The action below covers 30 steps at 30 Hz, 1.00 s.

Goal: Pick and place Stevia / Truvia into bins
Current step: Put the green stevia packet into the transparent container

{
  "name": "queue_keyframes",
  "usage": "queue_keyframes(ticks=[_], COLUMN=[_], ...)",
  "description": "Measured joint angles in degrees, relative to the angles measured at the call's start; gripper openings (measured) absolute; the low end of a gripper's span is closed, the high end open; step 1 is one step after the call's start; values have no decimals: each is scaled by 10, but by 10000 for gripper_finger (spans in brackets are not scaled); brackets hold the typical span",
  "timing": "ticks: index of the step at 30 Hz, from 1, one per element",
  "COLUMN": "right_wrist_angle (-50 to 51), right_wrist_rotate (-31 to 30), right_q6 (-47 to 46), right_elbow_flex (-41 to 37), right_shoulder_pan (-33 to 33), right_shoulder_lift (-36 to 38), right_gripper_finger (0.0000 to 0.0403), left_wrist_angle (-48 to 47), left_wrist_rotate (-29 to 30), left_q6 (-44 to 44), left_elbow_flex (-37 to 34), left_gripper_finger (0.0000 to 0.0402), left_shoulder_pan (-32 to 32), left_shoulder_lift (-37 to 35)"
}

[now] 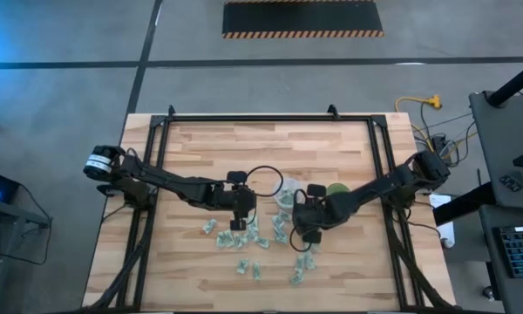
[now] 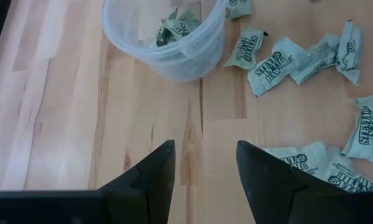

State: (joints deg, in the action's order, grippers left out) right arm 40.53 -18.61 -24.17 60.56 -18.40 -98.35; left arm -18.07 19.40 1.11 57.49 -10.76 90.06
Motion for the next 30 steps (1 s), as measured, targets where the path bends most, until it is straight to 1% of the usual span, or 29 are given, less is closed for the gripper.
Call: queue_keyframes(ticks=[4,10,15,30], right_wrist_angle=[-33,-42,-49,-83], right_wrist_rotate=[28,29,52,68], right_q6=[21,23,24,21], right_elbow_flex=[-15,-26,-39,-62], right_shoulder_pan=[10,21,35,38], right_shoulder_lift=[-1,-1,-4,-4], right_gripper_finger=[137,137,137,136], left_wrist_angle=[0,0,0,0], left_wrist_rotate=[0,0,0,0], left_q6=[0,0,0,0], left_elbow_flex=[0,0,0,0], left_gripper_finger=[155,155,155,155], left_shoulder_pan=[0,0,0,0], left_shoulder_lift=[0,0,0,0])
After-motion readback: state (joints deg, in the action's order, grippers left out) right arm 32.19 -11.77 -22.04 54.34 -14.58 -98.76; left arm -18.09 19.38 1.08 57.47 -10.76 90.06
